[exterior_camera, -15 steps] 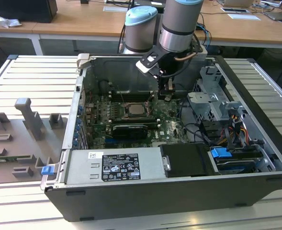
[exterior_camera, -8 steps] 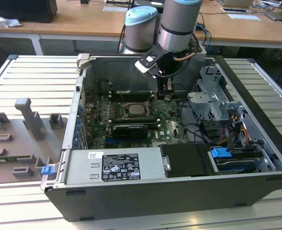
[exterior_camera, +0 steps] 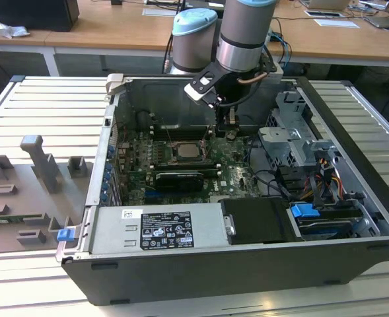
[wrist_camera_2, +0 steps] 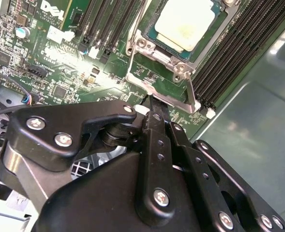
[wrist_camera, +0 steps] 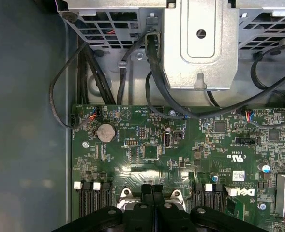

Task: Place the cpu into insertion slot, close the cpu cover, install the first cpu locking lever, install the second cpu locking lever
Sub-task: 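Close the cpu cover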

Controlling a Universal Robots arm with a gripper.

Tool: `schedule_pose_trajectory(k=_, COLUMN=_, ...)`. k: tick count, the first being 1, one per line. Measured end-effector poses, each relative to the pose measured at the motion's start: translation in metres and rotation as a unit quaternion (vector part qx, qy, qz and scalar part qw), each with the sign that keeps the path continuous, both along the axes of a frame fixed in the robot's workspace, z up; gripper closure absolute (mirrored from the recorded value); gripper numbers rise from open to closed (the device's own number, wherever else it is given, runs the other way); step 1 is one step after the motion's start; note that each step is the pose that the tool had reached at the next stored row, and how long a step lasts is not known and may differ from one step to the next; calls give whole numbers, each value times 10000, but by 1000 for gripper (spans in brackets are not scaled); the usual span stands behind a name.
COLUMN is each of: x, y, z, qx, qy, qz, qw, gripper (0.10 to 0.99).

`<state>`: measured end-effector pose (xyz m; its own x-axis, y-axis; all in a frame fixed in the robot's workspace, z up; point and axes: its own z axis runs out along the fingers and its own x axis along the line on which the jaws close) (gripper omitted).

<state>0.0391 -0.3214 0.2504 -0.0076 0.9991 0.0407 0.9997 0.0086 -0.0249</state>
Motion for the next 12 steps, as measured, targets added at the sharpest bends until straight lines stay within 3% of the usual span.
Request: schedule_pose_trajectory(k=12, x=-68, y=0, z=0, qx=0, qy=0, qz=0, qw=10000, gripper=980)
